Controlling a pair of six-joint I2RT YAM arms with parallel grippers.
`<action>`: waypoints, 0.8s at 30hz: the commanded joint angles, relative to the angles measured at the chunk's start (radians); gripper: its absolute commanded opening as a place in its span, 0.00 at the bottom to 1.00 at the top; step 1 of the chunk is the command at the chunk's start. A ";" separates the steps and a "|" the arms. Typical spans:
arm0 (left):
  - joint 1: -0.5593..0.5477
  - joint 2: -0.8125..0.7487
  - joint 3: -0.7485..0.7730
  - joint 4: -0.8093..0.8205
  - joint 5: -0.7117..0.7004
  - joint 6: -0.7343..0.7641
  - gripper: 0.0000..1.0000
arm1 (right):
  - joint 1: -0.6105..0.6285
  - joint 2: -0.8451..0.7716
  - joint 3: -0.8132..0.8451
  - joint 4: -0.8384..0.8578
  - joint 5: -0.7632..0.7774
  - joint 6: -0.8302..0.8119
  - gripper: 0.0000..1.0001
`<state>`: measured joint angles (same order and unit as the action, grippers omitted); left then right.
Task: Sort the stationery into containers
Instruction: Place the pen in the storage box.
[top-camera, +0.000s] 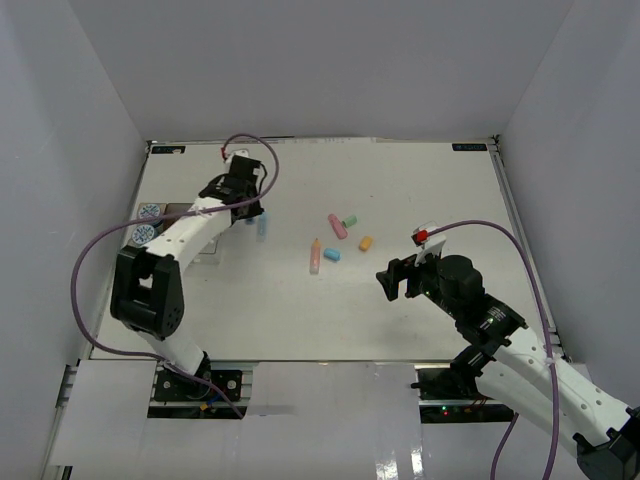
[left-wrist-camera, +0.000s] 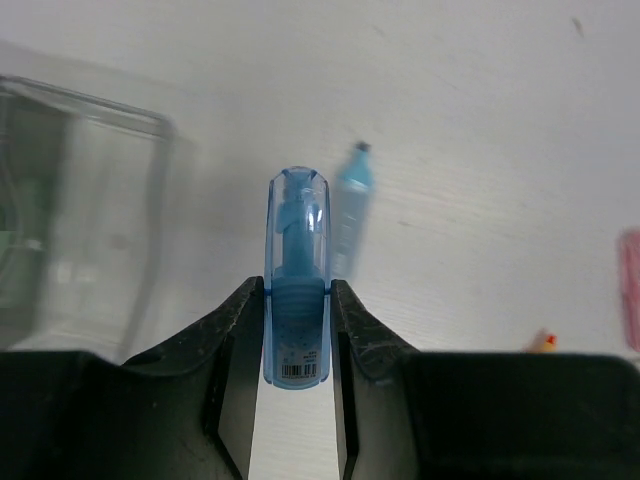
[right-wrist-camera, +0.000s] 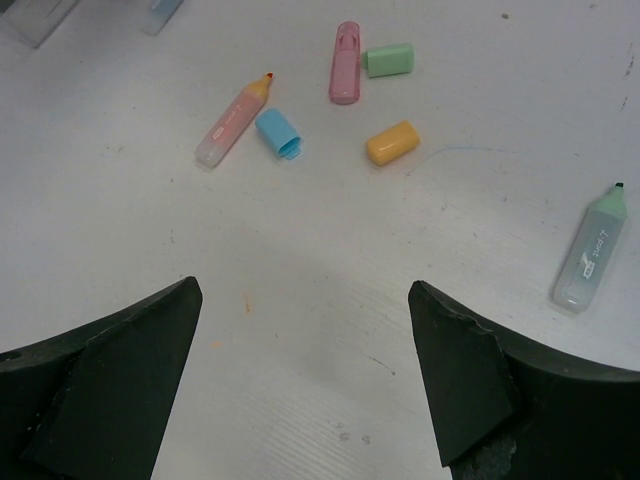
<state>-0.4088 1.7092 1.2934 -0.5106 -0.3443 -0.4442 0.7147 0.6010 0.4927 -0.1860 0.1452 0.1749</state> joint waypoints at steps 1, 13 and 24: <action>0.152 -0.123 -0.052 -0.031 -0.035 0.110 0.35 | 0.003 -0.010 -0.006 0.019 -0.018 -0.014 0.90; 0.458 -0.082 -0.049 -0.005 -0.080 0.320 0.47 | 0.002 -0.020 -0.025 0.026 -0.055 -0.022 0.90; 0.524 -0.046 -0.042 0.012 0.035 0.299 0.68 | 0.003 -0.023 -0.031 0.031 -0.065 -0.023 0.90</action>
<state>0.1223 1.7142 1.2385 -0.5148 -0.3866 -0.1310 0.7147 0.5903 0.4614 -0.1841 0.0902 0.1631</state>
